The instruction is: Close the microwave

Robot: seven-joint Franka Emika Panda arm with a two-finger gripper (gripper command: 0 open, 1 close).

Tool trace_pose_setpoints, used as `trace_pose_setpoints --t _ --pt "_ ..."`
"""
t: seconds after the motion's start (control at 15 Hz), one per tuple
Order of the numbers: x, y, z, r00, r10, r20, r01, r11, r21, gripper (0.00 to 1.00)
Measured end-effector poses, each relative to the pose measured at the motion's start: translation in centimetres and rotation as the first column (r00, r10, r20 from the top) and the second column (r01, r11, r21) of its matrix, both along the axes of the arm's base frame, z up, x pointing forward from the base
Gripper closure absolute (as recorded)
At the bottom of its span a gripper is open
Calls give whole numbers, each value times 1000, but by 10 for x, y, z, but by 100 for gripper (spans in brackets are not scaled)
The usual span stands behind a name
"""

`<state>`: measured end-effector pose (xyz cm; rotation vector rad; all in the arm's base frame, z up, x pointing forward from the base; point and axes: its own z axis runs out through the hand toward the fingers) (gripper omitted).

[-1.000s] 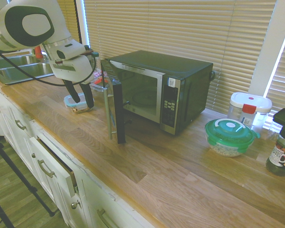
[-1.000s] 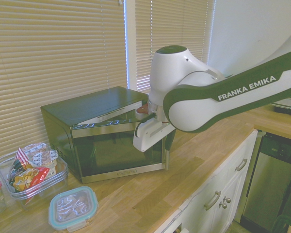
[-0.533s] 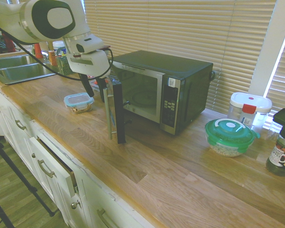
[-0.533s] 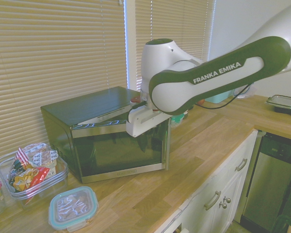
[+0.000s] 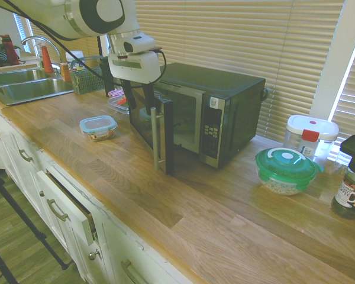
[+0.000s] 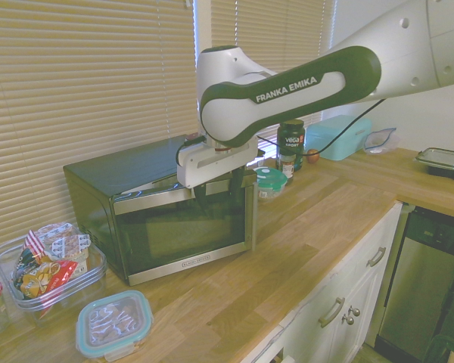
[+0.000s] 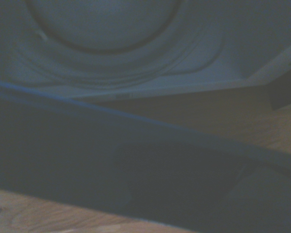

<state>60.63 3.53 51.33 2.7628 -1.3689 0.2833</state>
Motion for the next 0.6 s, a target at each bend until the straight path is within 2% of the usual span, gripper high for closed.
trace_pose_setpoints --t 0.6 --pt "71 -30 0 996 -25 -83 27 999 20 0"
